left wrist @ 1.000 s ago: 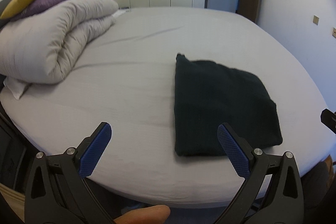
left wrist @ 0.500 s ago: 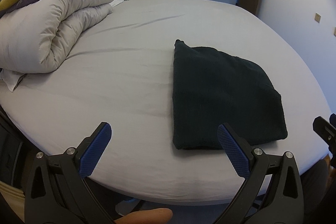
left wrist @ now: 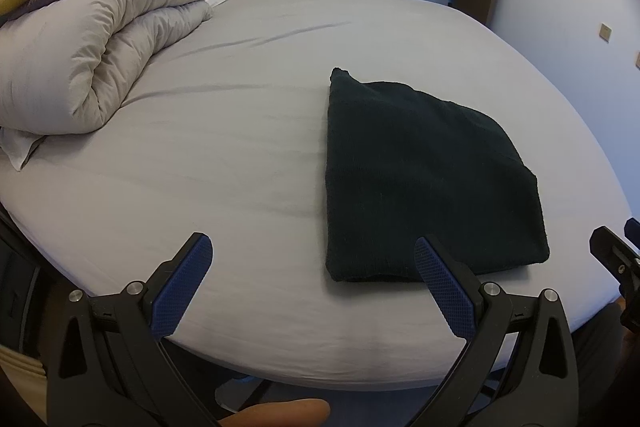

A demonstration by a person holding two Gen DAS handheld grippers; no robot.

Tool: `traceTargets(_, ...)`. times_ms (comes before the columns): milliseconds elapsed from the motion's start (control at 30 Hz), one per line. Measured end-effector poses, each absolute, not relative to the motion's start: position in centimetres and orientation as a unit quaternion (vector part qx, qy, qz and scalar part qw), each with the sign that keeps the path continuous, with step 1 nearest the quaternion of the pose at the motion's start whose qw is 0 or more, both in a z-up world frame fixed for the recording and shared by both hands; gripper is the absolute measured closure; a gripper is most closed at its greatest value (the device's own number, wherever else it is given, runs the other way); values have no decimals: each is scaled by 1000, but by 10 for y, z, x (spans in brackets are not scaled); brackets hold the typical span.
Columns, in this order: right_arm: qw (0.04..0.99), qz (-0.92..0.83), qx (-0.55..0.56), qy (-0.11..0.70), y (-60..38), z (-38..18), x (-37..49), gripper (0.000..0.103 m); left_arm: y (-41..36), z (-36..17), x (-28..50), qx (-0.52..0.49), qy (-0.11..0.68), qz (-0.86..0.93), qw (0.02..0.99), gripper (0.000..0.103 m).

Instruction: Fold small clothes

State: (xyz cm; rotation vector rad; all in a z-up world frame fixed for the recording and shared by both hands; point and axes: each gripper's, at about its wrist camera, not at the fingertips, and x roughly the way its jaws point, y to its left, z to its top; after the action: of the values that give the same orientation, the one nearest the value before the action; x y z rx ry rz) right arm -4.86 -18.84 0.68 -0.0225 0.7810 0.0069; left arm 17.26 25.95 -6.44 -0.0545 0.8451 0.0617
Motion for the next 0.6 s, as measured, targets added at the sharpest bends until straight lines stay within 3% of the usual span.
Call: traceTargets(600,924,3,-11,382,-187,4,-50,0,258,-68,172,-29,413,23,910,0)
